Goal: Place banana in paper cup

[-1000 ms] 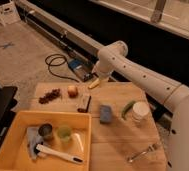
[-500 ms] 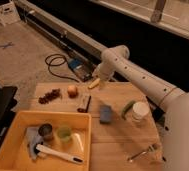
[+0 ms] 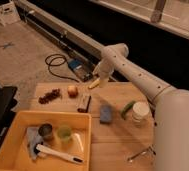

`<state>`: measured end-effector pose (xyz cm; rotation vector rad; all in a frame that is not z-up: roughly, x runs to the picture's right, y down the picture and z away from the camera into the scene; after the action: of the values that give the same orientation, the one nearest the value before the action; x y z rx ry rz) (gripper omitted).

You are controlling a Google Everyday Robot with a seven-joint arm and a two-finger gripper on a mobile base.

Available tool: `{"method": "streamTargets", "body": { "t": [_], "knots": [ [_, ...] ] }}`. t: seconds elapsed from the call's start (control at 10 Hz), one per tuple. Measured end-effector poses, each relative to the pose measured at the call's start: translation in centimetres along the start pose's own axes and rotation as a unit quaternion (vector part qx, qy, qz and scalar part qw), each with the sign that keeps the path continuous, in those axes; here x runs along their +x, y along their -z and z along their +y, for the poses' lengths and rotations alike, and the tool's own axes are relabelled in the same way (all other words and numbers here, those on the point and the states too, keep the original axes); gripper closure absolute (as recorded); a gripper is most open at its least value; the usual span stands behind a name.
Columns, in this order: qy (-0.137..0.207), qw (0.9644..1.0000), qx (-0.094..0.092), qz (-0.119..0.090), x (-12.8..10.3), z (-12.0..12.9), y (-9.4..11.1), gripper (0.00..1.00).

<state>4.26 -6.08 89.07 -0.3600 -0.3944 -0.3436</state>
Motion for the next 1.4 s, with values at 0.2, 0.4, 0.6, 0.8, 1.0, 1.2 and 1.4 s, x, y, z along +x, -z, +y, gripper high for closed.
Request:
{"method": "streamTargets", "body": {
  "t": [0.2,0.4,0.6,0.8,1.0,1.2,1.4],
  "knots": [
    [-0.008,0.9997,0.005,-0.024,1.0,-0.5,-1.5,0.35],
    [-0.025,0.9989,0.003,-0.039,2.6,-0.2,-3.4,0.35],
    [-0.036,0.9982,0.004,-0.048,3.6,-0.3,-5.6,0.35],
    [-0.027,0.9988,0.016,-0.036,3.4,-1.4,-6.6,0.35],
    [-0.019,0.9992,0.016,-0.032,3.2,-2.1,-7.4,0.35],
    [-0.013,0.9995,0.008,-0.029,3.4,-2.3,-8.1,0.35],
    [-0.012,0.9995,0.005,-0.029,3.7,-2.6,-8.5,0.35]
  ]
}}
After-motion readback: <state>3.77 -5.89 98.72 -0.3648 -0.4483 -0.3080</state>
